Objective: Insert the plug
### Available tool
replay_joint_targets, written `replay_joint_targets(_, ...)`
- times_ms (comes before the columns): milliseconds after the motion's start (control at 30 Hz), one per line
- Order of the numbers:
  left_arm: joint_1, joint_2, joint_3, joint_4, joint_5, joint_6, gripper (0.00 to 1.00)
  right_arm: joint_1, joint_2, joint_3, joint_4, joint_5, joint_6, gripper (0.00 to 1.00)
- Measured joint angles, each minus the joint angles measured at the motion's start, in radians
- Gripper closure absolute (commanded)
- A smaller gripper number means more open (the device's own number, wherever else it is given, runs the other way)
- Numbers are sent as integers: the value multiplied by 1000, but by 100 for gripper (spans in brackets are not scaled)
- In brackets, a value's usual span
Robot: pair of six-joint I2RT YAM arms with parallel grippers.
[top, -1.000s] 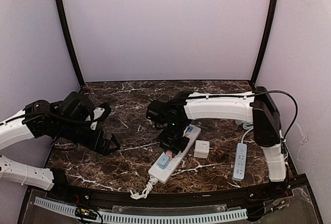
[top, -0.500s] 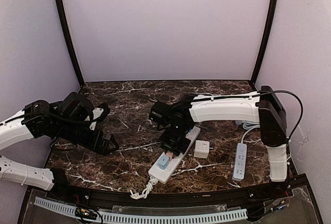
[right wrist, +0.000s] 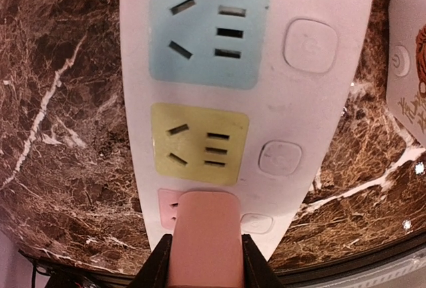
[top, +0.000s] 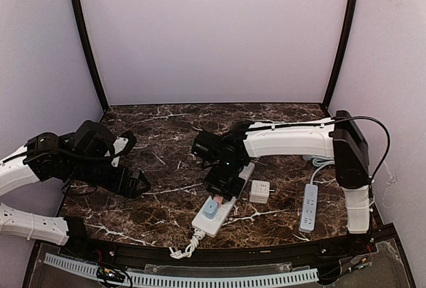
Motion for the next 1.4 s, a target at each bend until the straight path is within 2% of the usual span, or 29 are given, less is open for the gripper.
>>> replay_joint_targets(67, 0, -10, -9, 2, -3, -3, 1, 0, 8, 3, 6, 3, -18, 31)
replay_joint_targets(133, 0, -17, -14, 3, -6, -5, 1, 2, 35, 25, 3, 3, -39, 15)
replay_joint_targets(167, 0, -19, -14, 3, -8, -6, 1, 2, 34, 35, 4, 6, -48, 10)
replay_joint_targets(267, 0, -23, -14, 6, -17, -7, 1, 1, 37, 56, -10, 27, -79, 3)
replay_joint_targets(567, 0, -15, 11, 5, -38, 8, 1, -6, 31, 187, -41, 126, -171, 1)
replay_joint_targets(833, 0, 27, 87, -1, -65, 40, 1, -10, -103, 183, -65, 236, -292, 1)
replay_joint_targets(1133, 0, 127, 253, -4, -87, 99, 1, -45, -378, -10, -45, 353, -538, 1)
replay_joint_targets(1400, 0, 292, 389, 13, -25, 105, 1, -51, -623, -322, 104, 351, -959, 1)
